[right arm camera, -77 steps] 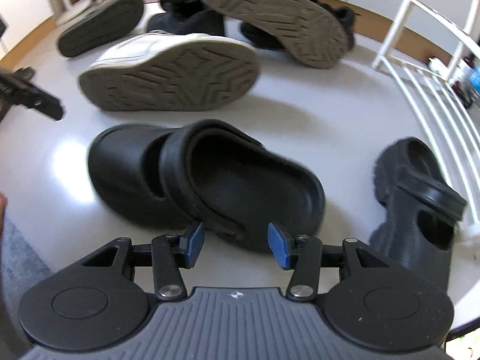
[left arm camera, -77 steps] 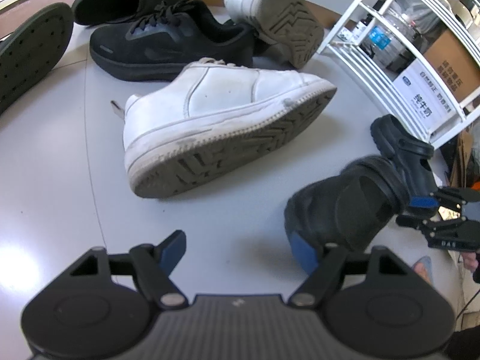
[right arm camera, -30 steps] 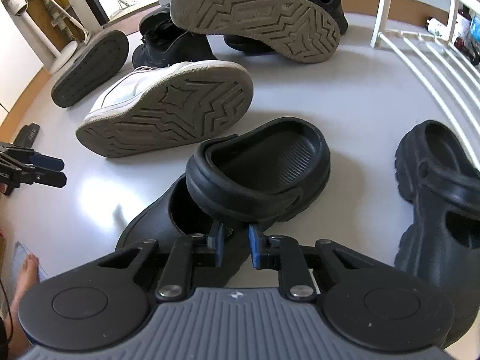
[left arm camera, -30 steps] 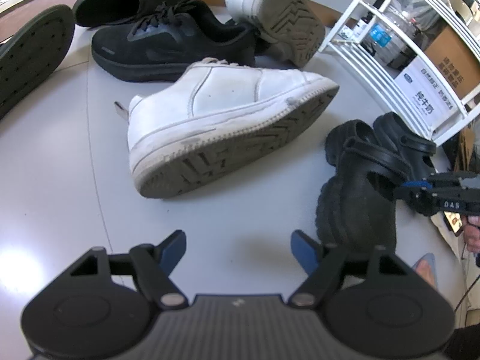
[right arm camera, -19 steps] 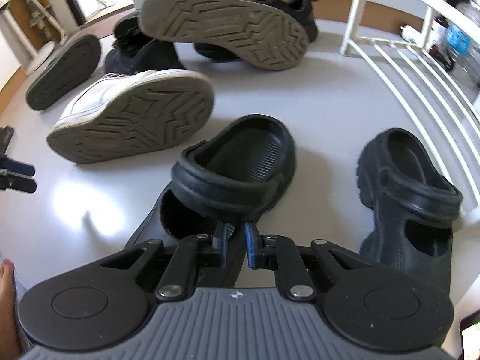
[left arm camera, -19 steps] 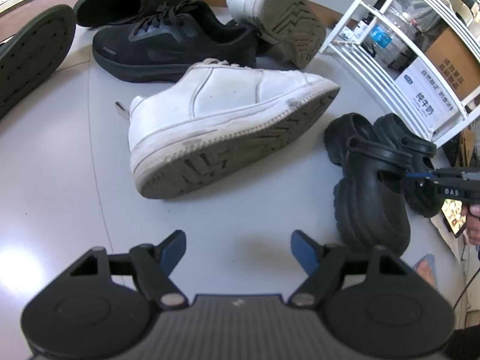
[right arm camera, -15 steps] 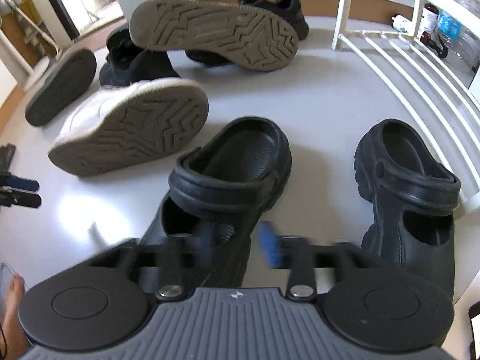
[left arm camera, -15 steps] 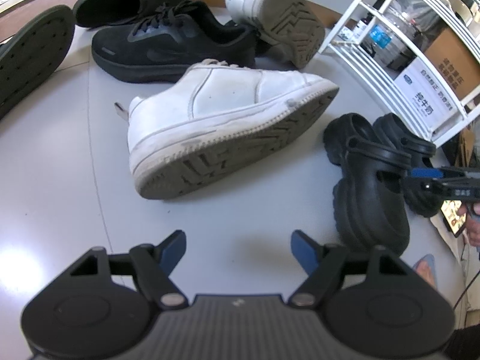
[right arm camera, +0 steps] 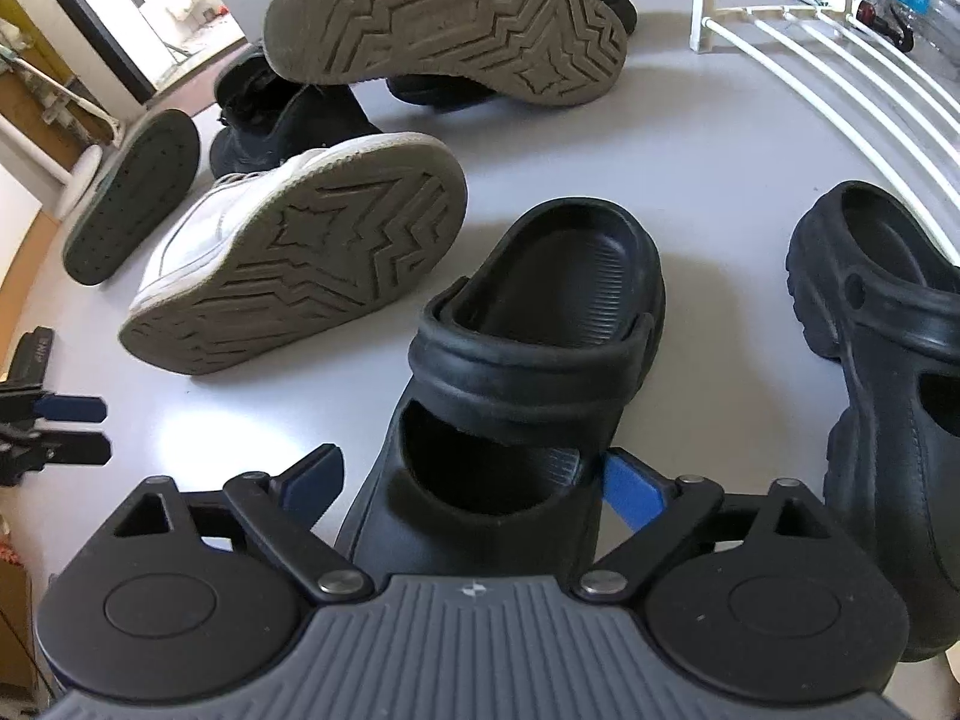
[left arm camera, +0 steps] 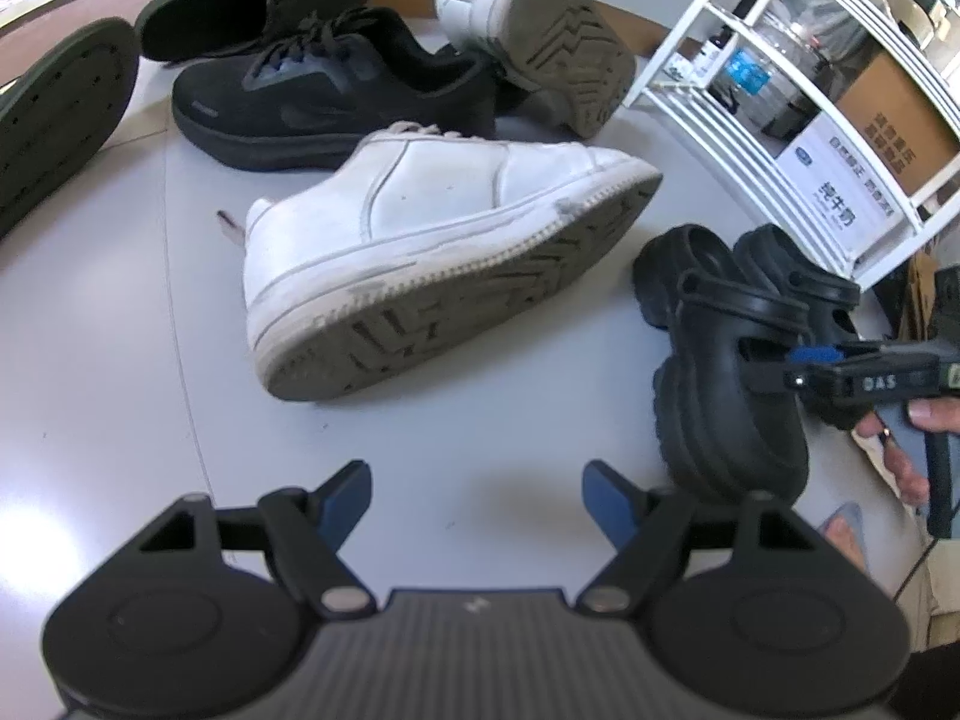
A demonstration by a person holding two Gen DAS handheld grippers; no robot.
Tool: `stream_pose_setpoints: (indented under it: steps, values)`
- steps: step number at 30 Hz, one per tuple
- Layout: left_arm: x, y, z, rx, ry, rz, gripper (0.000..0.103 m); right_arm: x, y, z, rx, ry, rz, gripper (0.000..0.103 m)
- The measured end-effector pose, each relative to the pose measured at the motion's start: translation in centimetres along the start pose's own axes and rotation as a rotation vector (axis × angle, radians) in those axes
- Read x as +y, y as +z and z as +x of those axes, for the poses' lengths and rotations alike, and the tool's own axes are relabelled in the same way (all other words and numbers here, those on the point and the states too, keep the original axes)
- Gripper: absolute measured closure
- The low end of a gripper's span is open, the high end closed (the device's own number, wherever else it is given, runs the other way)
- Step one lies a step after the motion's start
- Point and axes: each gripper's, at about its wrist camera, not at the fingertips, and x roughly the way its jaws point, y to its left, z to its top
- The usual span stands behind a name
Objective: Organize scattered shoes
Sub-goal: 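Slide the held clog against the black clog and align them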
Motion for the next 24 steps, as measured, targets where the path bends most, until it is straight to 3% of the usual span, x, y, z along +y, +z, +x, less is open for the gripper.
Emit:
stream_pose_setpoints:
  steps: [7,15,24]
  values:
    - [-0.2,0.0,-0.1,0.009,-0.037,0.007,0.023,0.6,-0.2,0.7,0.004,-0.051,-0.075,0.014]
    - [-0.4,0.3,0.5,0.028,-0.031,0.0,0.02,-1.5,-0.4,-0.2,0.013,-0.066,-0.069,0.015]
    - [-1.2,0.6,1.0,0.032,-0.042,0.006,0.02,-3.9,-0.6,-1.5,0.019,-0.109,-0.19,0.015]
